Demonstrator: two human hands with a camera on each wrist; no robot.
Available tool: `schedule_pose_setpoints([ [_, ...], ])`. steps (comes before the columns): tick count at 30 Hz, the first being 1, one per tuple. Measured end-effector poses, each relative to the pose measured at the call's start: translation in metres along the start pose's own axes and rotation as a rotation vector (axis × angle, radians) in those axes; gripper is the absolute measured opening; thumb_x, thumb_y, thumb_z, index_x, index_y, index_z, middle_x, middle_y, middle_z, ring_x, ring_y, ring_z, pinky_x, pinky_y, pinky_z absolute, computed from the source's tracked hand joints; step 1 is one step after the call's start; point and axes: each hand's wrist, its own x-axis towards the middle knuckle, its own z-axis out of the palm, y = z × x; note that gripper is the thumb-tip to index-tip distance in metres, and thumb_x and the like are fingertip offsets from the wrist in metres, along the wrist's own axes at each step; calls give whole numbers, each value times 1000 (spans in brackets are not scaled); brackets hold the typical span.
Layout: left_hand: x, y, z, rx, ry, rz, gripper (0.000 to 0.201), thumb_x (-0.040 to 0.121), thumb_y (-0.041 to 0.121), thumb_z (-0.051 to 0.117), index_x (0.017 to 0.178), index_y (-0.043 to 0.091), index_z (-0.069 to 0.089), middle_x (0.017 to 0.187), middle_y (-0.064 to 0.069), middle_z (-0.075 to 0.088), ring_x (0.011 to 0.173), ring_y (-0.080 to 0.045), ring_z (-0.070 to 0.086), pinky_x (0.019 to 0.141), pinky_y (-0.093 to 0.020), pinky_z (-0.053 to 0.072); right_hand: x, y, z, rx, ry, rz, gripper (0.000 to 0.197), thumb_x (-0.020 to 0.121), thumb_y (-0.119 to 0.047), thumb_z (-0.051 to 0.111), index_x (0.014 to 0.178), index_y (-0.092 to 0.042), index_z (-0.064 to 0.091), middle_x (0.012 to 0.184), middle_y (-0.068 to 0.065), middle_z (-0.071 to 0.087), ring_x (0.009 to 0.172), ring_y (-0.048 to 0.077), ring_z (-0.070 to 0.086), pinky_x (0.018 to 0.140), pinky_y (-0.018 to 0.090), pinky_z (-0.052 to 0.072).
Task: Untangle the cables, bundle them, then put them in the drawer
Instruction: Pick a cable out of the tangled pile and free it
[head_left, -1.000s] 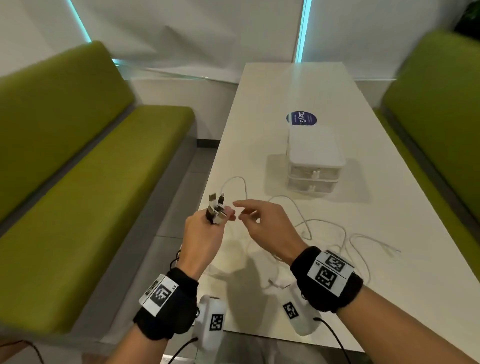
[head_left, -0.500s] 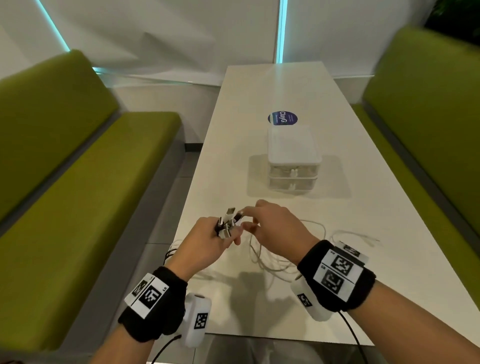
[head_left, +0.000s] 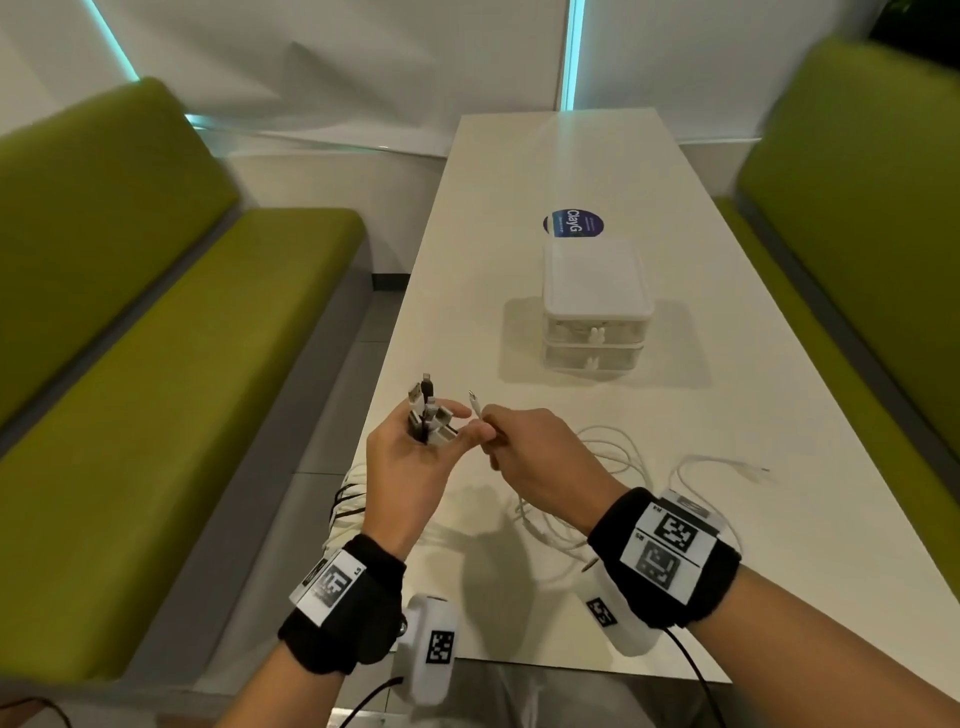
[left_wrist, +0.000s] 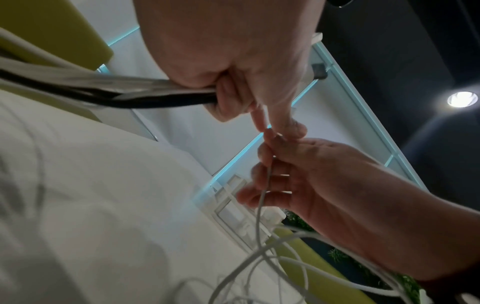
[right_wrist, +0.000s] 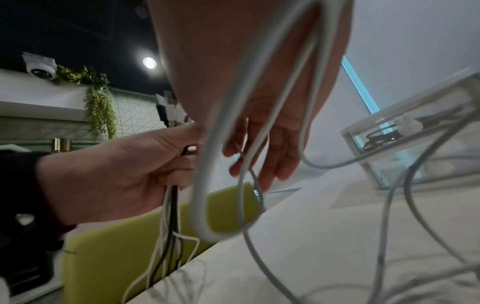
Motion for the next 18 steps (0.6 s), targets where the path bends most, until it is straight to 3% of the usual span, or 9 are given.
schedule_pose_setpoints([
  [3, -1, 0, 1, 8, -2, -39, 29, 64, 32, 82, 84, 14, 72, 70, 10, 69, 70, -6, 66, 68, -12, 48, -3, 0, 4, 120, 35, -19, 16, 101, -18, 43, 92, -19, 56, 84, 4, 68, 67, 21, 54, 62, 34, 41],
  [5, -3, 2, 4, 14, -20, -63, 17, 71, 26, 81, 82, 18, 71, 62, 16, 67, 60, 3, 62, 60, -7, 43, -2, 0, 3, 108, 18, -68, 22, 102, -21, 44, 113, -27, 62, 96, -5, 72, 72, 10, 50, 64, 24, 39],
  [7, -5, 2, 5, 14, -39, -86, 16, 73, 31, 78, 84, 22, 72, 69, 16, 71, 70, 3, 66, 64, -6, 44, 1, 0, 3, 70, -25, -92, 28, 102, -22, 45, 123, -30, 62, 101, -7, 73, 76, 9, 52, 68, 23, 41],
  [9, -6, 1, 6, 8, -37, -99, 18, 76, 33, 75, 90, 22, 75, 81, 8, 75, 82, -2, 69, 70, -8, 47, 2, 0, 5, 69, -50, -94, 26, 101, -19, 48, 120, -26, 65, 92, -7, 71, 72, 10, 53, 68, 25, 42],
  [10, -6, 1, 6, 2, -35, -105, 12, 80, 29, 73, 89, 22, 76, 81, 8, 75, 80, -2, 69, 69, -8, 46, 2, 0, 7, 66, -57, -101, 23, 100, -19, 50, 117, -24, 66, 81, -8, 67, 66, 11, 51, 66, 26, 42],
  [12, -6, 1, 8, 4, -26, -101, 8, 88, 23, 68, 86, 22, 76, 75, 9, 74, 68, 0, 66, 61, -8, 44, 2, -1, 9, 54, -67, -102, 12, 99, -20, 53, 102, -16, 64, 63, -10, 52, 56, 10, 46, 62, 29, 41],
  [15, -4, 1, 9, 14, 18, -88, 21, 92, 23, 62, 74, 19, 72, 58, 16, 66, 54, 4, 56, 55, -7, 40, 2, -2, 9, 60, -24, -83, 21, 99, -26, 54, 86, -12, 62, 54, -13, 49, 51, 9, 43, 55, 24, 33],
  [18, 3, 6, 6, -60, 81, -48, 33, 99, 24, 51, 79, 5, 69, 64, 11, 69, 65, -3, 57, 67, -13, 46, 0, 2, 2, 139, -67, -19, 30, 98, -34, 54, 74, -18, 61, 53, -10, 52, 46, 10, 49, 52, 24, 38],
])
